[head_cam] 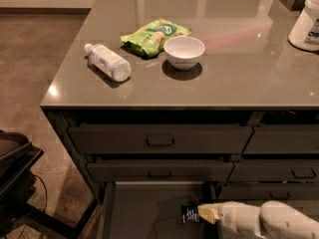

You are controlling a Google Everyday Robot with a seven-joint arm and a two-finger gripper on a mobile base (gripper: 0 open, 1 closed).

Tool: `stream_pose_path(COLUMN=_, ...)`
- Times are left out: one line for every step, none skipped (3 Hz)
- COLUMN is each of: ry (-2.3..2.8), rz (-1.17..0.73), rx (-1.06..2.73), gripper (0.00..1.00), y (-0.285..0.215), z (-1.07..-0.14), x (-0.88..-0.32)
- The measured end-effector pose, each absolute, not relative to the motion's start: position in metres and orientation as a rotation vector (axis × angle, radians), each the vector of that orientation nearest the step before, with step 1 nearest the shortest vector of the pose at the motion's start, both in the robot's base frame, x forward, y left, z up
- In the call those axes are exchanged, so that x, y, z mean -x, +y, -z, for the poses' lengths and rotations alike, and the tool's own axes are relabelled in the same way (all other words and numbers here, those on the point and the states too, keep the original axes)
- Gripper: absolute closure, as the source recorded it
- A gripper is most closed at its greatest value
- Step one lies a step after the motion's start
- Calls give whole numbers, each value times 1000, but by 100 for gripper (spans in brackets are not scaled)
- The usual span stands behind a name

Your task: Place rxbar blueberry into bottom drawer

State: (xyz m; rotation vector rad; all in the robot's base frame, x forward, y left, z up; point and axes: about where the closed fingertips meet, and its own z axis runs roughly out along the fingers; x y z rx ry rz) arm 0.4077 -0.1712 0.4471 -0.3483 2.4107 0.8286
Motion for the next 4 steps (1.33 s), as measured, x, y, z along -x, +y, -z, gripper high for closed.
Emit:
stream_pose_path(ry=2438, rz=-839, rx=238, gripper=100, y=-165, z=-371, x=-425)
stream_pose_path(ry=2483, rz=-835, rx=174, gripper=100, y=-154, z=-307, x=-433)
stream_pose_path(ry=2546, rz=-815, rx=132, gripper=100, y=-146, z=-257, x=-434)
stream_pose_path(ry=2551, rz=-821, rx=134, gripper=82, y=-142, z=-253, x=-432)
